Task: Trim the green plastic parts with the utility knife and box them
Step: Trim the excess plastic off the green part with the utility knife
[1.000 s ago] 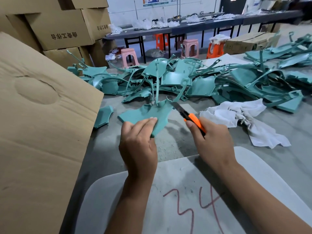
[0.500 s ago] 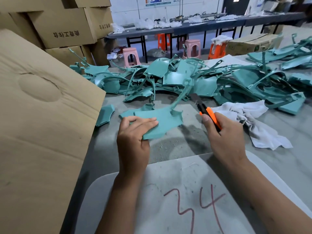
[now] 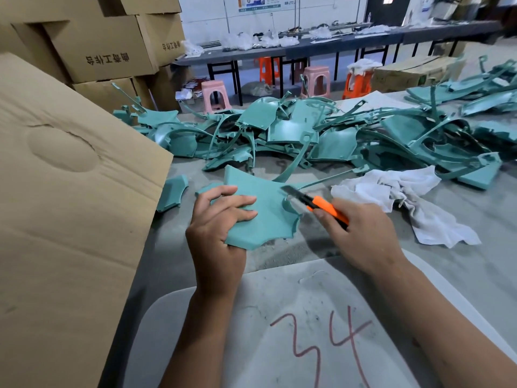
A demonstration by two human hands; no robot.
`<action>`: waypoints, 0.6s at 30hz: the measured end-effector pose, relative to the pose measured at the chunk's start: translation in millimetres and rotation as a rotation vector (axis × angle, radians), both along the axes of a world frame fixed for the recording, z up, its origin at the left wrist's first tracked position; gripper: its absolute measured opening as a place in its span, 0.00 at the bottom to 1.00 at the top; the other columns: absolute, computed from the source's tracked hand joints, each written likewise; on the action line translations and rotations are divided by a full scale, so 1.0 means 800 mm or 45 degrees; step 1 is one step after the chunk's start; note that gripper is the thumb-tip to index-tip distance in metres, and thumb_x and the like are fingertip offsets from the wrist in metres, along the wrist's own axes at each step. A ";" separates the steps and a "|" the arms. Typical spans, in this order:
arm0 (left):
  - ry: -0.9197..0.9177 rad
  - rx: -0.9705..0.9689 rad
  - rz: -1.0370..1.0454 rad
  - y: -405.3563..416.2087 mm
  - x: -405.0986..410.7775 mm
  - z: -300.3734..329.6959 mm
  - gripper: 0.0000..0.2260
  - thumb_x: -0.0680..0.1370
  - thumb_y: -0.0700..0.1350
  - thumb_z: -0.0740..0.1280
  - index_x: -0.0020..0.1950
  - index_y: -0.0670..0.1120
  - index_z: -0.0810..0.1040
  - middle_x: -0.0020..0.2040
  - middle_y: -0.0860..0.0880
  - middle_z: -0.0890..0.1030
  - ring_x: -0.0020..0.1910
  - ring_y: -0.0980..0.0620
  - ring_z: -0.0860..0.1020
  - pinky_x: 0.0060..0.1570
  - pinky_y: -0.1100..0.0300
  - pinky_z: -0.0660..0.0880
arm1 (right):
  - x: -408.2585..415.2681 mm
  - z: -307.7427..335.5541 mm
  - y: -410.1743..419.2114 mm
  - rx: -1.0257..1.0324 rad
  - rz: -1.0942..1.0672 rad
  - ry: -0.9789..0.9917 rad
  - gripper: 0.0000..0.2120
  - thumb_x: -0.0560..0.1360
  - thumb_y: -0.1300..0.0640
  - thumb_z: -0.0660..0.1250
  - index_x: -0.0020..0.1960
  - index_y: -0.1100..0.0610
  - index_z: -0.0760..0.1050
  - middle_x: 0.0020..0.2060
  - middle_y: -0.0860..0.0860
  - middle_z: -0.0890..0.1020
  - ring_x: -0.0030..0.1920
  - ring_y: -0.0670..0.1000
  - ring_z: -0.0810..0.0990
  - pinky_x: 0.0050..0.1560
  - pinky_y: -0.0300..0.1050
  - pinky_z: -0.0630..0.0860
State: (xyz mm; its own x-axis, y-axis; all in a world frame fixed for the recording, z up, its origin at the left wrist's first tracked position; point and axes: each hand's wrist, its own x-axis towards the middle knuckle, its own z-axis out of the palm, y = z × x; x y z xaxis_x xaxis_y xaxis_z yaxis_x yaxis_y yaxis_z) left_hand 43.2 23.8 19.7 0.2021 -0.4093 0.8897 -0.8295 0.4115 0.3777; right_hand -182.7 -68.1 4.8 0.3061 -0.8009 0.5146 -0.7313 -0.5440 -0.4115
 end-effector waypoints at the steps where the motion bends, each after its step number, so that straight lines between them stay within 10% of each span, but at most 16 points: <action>1: -0.001 -0.001 -0.001 0.000 0.000 0.000 0.10 0.73 0.24 0.70 0.39 0.38 0.84 0.49 0.48 0.86 0.57 0.42 0.79 0.59 0.55 0.74 | 0.002 -0.001 0.000 0.025 0.040 0.050 0.21 0.80 0.38 0.62 0.37 0.51 0.71 0.25 0.46 0.72 0.29 0.48 0.72 0.30 0.45 0.66; 18: 0.051 0.097 0.022 -0.001 -0.013 -0.001 0.13 0.68 0.21 0.72 0.38 0.39 0.84 0.47 0.48 0.86 0.56 0.46 0.80 0.58 0.56 0.75 | 0.012 0.001 0.008 -0.025 -0.243 0.136 0.22 0.80 0.38 0.65 0.35 0.51 0.72 0.25 0.44 0.71 0.28 0.51 0.72 0.29 0.44 0.69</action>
State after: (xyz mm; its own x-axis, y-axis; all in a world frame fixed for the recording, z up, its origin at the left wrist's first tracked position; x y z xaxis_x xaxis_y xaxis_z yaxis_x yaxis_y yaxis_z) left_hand 33.2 22.8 19.3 0.2446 -0.4717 0.8471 -0.8197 0.3660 0.4405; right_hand -173.3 -61.3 5.2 0.2037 -0.8397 0.5034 -0.8606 -0.3987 -0.3168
